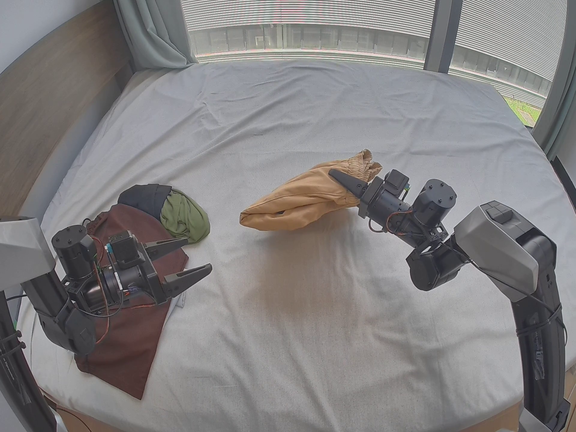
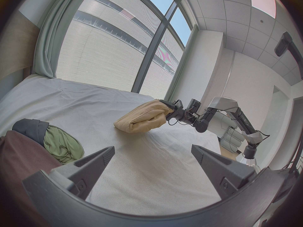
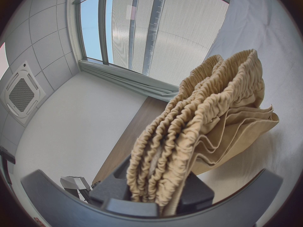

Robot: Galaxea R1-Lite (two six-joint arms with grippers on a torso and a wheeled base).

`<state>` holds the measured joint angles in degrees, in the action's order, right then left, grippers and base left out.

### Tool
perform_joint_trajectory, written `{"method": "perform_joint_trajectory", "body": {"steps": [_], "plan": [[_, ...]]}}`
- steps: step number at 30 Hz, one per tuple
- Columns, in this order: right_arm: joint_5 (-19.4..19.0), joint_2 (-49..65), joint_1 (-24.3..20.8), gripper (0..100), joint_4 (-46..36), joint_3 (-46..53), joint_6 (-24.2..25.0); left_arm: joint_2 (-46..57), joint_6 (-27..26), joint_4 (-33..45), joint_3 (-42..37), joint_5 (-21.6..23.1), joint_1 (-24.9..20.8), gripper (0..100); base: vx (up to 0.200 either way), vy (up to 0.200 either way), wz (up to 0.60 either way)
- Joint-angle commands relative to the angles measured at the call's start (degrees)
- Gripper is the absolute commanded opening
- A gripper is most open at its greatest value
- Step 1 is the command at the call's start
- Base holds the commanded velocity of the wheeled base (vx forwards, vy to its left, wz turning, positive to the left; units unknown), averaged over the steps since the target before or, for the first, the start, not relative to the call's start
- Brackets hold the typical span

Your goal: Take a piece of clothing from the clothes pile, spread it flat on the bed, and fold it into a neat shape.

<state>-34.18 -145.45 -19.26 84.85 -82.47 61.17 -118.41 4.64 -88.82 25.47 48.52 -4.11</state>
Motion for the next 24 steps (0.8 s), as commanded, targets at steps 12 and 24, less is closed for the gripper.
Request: {"method": "perform_joint_trajectory", "body": {"steps": [12, 24], "plan": [[-0.1, -0.5, 1.2, 0, -2.1, -8.8, 1.8, 0.1, 0.0, -0.1, -0.3, 0.0, 0.1, 100, 0.0, 0.0, 0.0], [-0.1, -7.3, 1.9, 0, -7.8, -19.8, 1.8, 0.1, 0.0, -0.1, -0.2, 0.0, 0.2, 100, 0.0, 0.0, 0.0]]}}
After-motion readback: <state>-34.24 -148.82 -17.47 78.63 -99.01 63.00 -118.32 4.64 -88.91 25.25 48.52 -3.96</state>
